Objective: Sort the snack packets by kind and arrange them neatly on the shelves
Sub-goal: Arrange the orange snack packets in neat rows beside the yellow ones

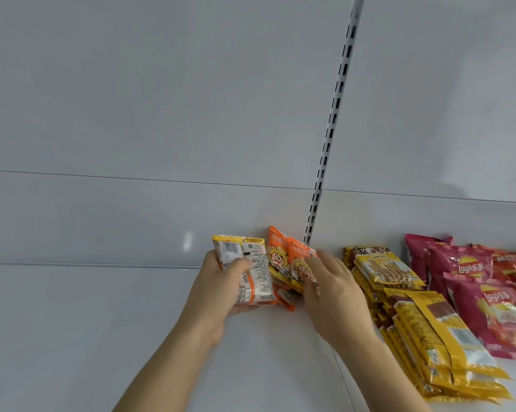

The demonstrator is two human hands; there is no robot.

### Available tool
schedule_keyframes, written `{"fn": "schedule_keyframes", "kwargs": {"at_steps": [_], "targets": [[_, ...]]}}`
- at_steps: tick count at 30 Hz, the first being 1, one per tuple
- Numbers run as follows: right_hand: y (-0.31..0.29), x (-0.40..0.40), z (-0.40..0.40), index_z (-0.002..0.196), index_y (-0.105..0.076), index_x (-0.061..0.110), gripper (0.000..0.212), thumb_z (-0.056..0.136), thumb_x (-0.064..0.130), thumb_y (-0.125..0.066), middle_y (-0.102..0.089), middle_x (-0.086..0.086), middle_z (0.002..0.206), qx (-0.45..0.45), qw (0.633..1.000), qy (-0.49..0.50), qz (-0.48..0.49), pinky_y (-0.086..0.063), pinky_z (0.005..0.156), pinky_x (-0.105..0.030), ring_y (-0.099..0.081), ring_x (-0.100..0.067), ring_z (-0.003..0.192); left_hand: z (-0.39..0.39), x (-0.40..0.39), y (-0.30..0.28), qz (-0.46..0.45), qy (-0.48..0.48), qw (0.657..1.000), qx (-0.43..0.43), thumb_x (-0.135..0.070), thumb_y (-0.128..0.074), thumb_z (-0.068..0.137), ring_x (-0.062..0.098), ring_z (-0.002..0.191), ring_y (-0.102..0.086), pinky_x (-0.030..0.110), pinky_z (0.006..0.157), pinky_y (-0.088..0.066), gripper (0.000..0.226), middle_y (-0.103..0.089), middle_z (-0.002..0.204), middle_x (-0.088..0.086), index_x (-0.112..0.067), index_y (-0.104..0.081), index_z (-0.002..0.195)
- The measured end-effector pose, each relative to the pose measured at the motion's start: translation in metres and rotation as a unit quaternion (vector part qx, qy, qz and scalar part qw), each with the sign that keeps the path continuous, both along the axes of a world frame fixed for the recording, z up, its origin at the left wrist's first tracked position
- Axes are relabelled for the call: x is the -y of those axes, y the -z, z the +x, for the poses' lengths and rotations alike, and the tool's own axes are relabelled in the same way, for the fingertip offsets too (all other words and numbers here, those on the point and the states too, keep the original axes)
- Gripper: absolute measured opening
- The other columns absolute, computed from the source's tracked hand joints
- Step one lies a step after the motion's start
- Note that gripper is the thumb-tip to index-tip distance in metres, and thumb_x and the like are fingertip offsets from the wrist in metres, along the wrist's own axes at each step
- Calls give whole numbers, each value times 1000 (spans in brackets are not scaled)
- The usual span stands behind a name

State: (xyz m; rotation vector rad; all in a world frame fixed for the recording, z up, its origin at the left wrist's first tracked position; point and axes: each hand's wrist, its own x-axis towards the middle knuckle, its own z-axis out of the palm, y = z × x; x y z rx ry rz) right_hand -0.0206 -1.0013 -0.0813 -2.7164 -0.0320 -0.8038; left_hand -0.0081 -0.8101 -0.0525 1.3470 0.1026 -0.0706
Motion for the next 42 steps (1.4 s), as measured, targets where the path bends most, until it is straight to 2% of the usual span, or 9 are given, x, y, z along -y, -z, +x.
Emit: {"fn": "schedule_keyframes", "kwargs": {"at_steps": [4,9,13,17,20,23,30,39,42], "targets": [[0,-5,0,142,-47,20,57,86,31,-55,-51,0,146,-97,994,-16,-55,-38,113,-40,-47,-26,134,-1,-1,1,-4,4,1000,-2,-14,-64,99,27,84,-79,46,69,-66,20,-79,105,9,-21,-61,117],[-5,0,-9,132,-64,13,40,93,5,-62,-74,-5,104,90,994,-4,67,-55,75,-37,-70,-28,93,-1,-6,4,-10,-4,1000,9,-12,-64,99,26,84,-79,45,68,-66,23,-78,107,8,-21,-59,120],[-7,-32,-25,134,-63,12,47,90,6,-51,-62,-4,137,202,969,-121,82,-50,101,-33,-59,-20,125,-2,0,5,-17,-7,999,28,-18,-63,101,24,88,-79,41,65,-63,18,-76,111,8,-23,-56,117],[3,-61,-35,148,-47,12,59,89,15,-42,-40,-2,157,106,967,-228,50,-32,118,-37,-30,-18,150,-4,3,-3,-59,48,997,12,-62,-65,92,27,94,-79,46,77,-64,53,-79,110,8,-20,-63,124],[-8,-63,-41,148,-47,9,63,85,13,-35,-41,2,157,71,940,-297,150,-27,120,-28,-28,-12,150,-5,0,-2,-42,39,997,50,-40,-77,89,27,94,-79,45,70,-64,44,-79,109,8,-17,-62,123],[-15,-51,-26,137,-58,17,54,87,19,-39,-49,7,150,76,958,-180,210,-34,116,-27,-38,-7,142,-3,-7,3,-31,6,998,59,-30,-76,92,28,92,-79,54,80,-64,34,-79,109,7,-20,-63,122],[-8,-23,19,158,-21,24,70,98,44,-51,-21,6,165,-155,986,-34,-48,-16,123,-37,-11,-22,154,4,-29,12,0,-52,997,61,-27,-75,94,19,76,-80,29,54,-59,25,-80,100,1,-22,-62,114],[-22,-6,9,121,-69,29,39,97,52,-50,-64,9,78,-60,988,-83,112,-46,63,-29,-59,-10,72,9,-32,18,29,-49,998,40,-31,-75,93,14,74,-79,30,59,-60,29,-79,99,-3,-24,-60,117],[-29,-10,1,130,-66,22,44,101,45,-43,-73,6,88,105,981,-32,162,-41,59,-13,-62,-4,70,9,-30,18,26,-64,997,47,-30,-76,93,16,75,-79,35,66,-62,30,-79,99,-3,-24,-58,116]]}}
